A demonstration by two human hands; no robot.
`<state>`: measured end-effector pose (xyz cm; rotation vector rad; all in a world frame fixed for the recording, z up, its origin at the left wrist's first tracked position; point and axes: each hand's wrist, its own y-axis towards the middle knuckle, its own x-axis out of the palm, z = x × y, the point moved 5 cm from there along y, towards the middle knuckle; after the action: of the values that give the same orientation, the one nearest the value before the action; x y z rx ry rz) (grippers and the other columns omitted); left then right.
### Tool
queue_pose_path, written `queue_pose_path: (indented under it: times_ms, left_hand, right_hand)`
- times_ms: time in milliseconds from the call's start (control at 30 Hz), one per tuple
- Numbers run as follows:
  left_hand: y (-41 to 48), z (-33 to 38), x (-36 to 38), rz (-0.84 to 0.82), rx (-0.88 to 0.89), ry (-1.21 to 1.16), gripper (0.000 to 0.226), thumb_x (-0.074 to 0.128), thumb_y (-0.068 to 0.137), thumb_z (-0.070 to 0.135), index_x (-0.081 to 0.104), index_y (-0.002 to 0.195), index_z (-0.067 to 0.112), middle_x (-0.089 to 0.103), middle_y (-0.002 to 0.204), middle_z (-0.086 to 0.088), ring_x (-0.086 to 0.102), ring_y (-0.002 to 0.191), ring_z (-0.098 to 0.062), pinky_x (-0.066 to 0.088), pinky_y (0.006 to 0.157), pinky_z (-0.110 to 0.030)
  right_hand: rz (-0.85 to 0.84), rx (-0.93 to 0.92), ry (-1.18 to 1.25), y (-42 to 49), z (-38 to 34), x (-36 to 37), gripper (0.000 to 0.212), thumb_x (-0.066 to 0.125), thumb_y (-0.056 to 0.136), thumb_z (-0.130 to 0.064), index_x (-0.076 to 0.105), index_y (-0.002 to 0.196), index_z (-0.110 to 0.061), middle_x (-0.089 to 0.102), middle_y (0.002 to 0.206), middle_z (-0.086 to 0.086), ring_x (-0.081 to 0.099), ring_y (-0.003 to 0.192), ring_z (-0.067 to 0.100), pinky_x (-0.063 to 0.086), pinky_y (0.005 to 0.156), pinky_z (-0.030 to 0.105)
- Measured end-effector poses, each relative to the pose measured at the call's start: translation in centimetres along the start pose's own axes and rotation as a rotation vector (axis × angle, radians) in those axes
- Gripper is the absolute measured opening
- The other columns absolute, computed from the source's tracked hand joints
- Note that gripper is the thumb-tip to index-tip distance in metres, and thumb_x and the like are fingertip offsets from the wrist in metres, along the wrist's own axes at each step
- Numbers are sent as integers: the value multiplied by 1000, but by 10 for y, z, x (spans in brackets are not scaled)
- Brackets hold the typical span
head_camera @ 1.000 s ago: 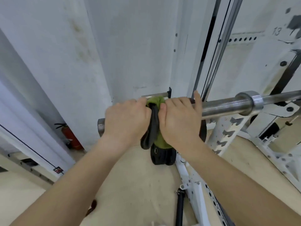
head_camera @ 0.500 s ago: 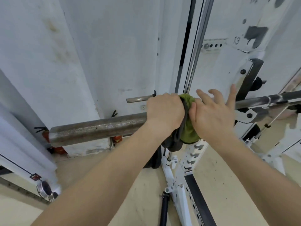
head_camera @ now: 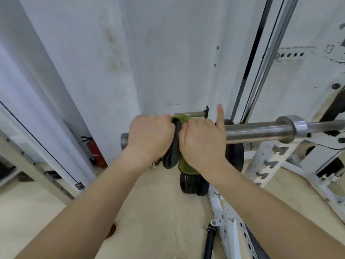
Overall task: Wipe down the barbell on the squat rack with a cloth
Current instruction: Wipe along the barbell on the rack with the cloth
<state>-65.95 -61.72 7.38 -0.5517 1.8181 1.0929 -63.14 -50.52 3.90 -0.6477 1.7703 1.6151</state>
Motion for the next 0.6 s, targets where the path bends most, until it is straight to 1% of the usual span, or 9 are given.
queue_pose_path:
  times_ms: [33, 67, 133, 200, 233, 300, 400, 500, 600]
  left_hand:
    - [-10, -23, -1, 34, -15, 8, 28, 76, 67, 2, 52, 56, 11, 3, 53, 11, 18, 40, -16, 6, 50, -21]
    - [-17, -40, 2, 26, -33, 16, 29, 77, 64, -2, 53, 54, 10, 11, 47, 10, 19, 40, -17, 9, 50, -22]
    - [-26, -60, 8, -91, -125, 55, 23, 73, 77, 3, 55, 64, 8, 38, 45, -3, 29, 43, -21, 16, 50, -27]
    - [-27, -64, 14, -70, -172, 125, 22, 54, 95, 17, 48, 75, 11, 38, 56, -4, 36, 50, -24, 18, 49, -30]
    - [-23, -59, 14, -65, -189, 150, 26, 45, 99, 24, 43, 76, 13, 33, 59, -2, 35, 50, -23, 17, 48, -30]
    - [-9, -37, 10, -79, -202, 139, 33, 38, 101, 29, 36, 71, 16, 30, 62, -1, 31, 50, -21, 17, 48, -30]
    - [13, 10, 11, -77, -201, 11, 27, 37, 101, 31, 43, 79, 17, 36, 68, -2, 39, 59, -24, 25, 52, -31]
    - [37, 71, 11, -77, -121, -24, 19, 37, 100, 22, 41, 82, 16, 33, 68, -2, 35, 57, -22, 20, 49, -30]
    - [62, 127, 10, -106, -90, -159, 16, 36, 99, 18, 41, 84, 16, 41, 76, -3, 44, 68, -24, 29, 59, -33]
  right_hand:
    - [-12, -21, 44, 2, -26, 0, 41, 36, 98, -28, 58, 66, -15, 58, 59, 1, 56, 61, 25, 11, 123, 54]
    - [-6, -39, 88, 3, -47, 0, 39, 40, 97, -26, 55, 62, -15, 53, 55, 1, 51, 57, 24, 14, 122, 55]
    - [21, -75, 138, 4, -70, -2, 38, 50, 93, -21, 46, 56, -16, 39, 50, 0, 39, 50, 23, 18, 120, 59]
    - [16, -105, 119, 4, -70, -2, 41, 50, 95, -22, 41, 55, -16, 33, 50, -2, 33, 49, 22, 18, 120, 60]
    - [7, -118, 94, 5, -63, -3, 42, 46, 97, -25, 41, 56, -16, 34, 51, -2, 34, 49, 22, 17, 120, 60]
    - [-8, -146, 34, 5, -41, -4, 44, 41, 99, -28, 47, 57, -15, 42, 51, -2, 45, 51, 23, 17, 120, 60]
    - [-18, -143, -48, 3, 12, -7, 46, 37, 101, -30, 62, 67, -12, 63, 63, 4, 61, 69, 29, 14, 120, 63]
    - [-20, -85, -156, -2, 79, -10, 47, 32, 104, -31, 67, 80, -10, 70, 76, 8, 63, 82, 33, 15, 119, 64]
    - [-80, -17, -227, -7, 141, -12, 47, 27, 105, -31, 66, 89, -11, 70, 86, 7, 62, 88, 36, 19, 117, 62]
